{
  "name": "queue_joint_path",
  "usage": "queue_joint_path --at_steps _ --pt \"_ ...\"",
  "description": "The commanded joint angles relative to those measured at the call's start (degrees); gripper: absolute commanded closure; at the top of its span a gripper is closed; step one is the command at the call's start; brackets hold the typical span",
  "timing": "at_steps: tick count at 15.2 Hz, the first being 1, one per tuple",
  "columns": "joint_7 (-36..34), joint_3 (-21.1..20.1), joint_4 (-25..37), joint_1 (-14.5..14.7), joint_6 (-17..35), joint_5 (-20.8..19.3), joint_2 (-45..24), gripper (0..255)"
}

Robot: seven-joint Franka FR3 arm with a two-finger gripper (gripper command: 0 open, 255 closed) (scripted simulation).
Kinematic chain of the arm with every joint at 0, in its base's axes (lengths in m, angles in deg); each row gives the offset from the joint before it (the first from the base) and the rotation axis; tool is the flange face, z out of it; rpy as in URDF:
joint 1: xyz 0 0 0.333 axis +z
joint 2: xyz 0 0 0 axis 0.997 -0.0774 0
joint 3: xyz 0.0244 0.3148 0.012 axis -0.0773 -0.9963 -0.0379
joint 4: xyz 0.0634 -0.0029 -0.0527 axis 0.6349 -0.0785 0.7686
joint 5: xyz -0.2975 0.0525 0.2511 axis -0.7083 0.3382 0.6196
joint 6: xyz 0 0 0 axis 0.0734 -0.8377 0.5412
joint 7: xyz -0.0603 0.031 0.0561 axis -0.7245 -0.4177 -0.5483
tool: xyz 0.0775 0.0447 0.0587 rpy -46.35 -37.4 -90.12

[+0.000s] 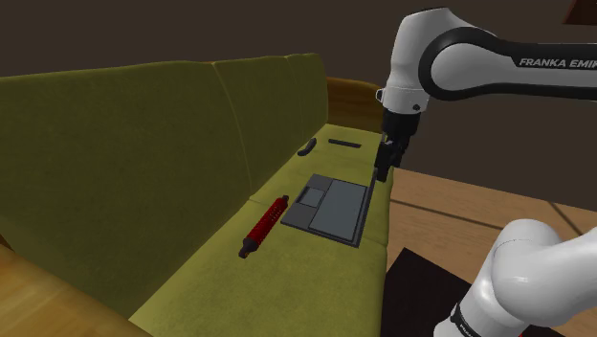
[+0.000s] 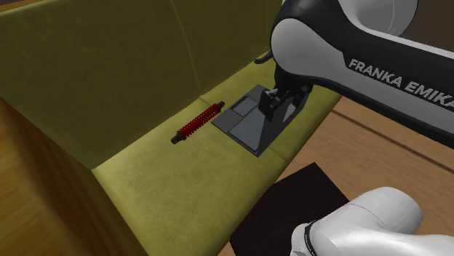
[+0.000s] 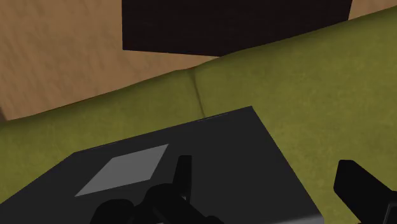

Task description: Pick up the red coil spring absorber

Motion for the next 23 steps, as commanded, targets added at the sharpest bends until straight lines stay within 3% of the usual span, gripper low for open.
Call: queue_joint_path --at_steps 1,12,17,23 --pt "0.00 0.00 0.00 0.00 0.00 0.00 0.00 0" --pt "-29.41 -12.81 4.42 -3.52 12.63 6.27 -18.98 0" --pt "-42.68 -16.96 10.04 -5.29 17.53 5.47 -30.34 0" --pt "-58.36 -19.14 19.23 -5.93 21.58 1.72 -44.97 0"
